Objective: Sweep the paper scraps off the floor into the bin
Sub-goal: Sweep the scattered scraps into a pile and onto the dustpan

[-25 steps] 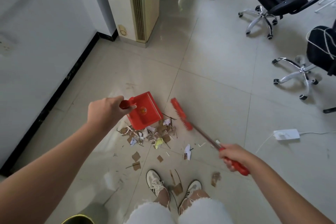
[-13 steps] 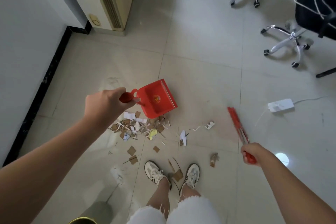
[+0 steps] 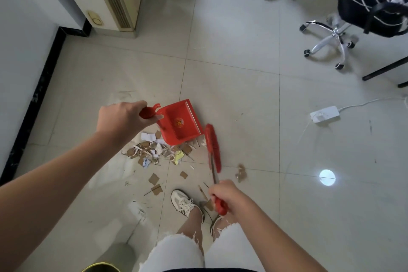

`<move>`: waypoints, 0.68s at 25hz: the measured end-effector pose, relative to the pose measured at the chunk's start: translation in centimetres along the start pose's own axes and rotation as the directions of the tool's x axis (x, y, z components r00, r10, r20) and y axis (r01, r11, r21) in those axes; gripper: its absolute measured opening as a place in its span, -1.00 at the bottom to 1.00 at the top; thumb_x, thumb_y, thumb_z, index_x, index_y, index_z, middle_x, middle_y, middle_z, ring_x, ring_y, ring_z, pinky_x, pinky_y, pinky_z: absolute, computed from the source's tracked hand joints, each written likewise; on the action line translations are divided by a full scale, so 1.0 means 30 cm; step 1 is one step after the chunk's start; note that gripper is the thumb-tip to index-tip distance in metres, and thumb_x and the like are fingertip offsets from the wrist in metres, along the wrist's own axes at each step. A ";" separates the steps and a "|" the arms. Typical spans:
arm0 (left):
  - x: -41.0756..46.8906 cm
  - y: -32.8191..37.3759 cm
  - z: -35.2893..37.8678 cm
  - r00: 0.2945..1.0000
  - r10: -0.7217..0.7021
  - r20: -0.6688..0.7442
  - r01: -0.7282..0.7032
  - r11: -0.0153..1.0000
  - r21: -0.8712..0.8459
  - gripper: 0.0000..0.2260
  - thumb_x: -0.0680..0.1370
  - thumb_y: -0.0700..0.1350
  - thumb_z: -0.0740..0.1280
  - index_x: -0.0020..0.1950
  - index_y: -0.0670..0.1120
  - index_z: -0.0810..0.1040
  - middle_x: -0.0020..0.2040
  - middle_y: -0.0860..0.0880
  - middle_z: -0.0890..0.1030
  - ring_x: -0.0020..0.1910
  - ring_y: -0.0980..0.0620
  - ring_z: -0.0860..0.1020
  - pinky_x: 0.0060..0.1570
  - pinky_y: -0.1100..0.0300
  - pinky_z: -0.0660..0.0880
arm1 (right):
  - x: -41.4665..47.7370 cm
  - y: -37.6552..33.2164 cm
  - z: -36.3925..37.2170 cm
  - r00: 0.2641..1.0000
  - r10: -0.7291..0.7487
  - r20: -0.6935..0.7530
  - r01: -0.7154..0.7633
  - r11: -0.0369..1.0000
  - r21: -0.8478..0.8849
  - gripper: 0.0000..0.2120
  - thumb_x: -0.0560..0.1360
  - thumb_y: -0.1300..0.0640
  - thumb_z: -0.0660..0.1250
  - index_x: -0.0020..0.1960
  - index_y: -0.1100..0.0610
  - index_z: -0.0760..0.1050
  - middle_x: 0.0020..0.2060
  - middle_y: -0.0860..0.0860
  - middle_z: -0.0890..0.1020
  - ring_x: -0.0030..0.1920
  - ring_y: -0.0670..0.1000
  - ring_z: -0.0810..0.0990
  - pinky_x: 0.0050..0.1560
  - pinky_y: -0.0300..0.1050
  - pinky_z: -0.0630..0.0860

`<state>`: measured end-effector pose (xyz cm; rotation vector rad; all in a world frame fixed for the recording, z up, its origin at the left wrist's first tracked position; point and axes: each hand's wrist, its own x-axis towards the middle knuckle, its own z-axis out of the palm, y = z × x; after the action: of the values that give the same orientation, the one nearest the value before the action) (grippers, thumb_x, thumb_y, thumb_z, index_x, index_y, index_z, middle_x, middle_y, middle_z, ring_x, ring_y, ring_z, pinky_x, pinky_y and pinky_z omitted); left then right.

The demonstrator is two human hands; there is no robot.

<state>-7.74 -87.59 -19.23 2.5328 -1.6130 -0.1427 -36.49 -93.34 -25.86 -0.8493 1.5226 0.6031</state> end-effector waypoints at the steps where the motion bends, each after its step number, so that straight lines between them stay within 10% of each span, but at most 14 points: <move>1: -0.005 -0.012 -0.010 1.000 -0.005 -0.001 0.005 1.000 0.001 -0.51 0.42 0.23 0.43 -0.44 -0.05 0.30 -0.60 0.05 0.24 -0.63 -0.02 0.27 -0.48 0.38 0.08 | -0.007 -0.015 -0.013 1.000 0.007 0.028 -0.008 0.999 0.049 -0.84 0.41 0.43 0.15 -0.29 0.25 0.39 -0.61 0.04 0.43 -0.68 -0.05 0.38 -0.63 -0.29 0.29; 6: -0.035 -0.074 -0.041 0.999 -0.051 -0.020 0.051 0.999 0.005 -0.54 0.44 0.25 0.40 -0.40 -0.09 0.42 -0.58 0.04 0.30 -0.60 -0.09 0.39 -0.54 0.24 0.35 | -0.120 0.066 -0.330 0.998 -0.049 0.037 0.037 0.962 0.270 -0.85 0.46 0.42 0.15 -0.15 0.20 0.37 -0.59 0.02 0.32 -0.68 -0.10 0.26 -0.67 -0.39 0.19; 11: -0.044 -0.096 -0.049 0.997 -0.061 -0.050 0.062 0.998 0.008 -0.50 0.43 0.29 0.36 -0.42 -0.10 0.40 -0.58 0.04 0.25 -0.60 -0.09 0.35 -0.50 0.30 0.26 | -0.262 0.324 -0.477 0.982 -0.095 -0.163 0.097 0.995 0.008 -0.45 0.45 0.39 0.20 0.23 -0.19 0.31 -0.55 0.10 0.40 -0.60 0.01 0.35 -0.57 -0.25 0.33; 17: -0.047 -0.075 -0.056 0.998 -0.056 -0.031 0.056 0.998 0.029 -0.52 0.42 0.26 0.41 -0.42 -0.11 0.41 -0.57 0.07 0.24 -0.58 -0.08 0.35 -0.49 0.31 0.23 | -0.112 0.423 -0.483 0.971 0.144 -0.190 -0.071 0.936 0.346 -0.82 0.43 0.45 0.12 -0.24 0.22 0.32 -0.62 0.07 0.33 -0.69 -0.04 0.27 -0.63 -0.34 0.27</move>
<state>-6.08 -85.28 -17.93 2.5910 -1.5457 -0.0861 -55.35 -96.63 -21.87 -0.5810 1.8140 0.3203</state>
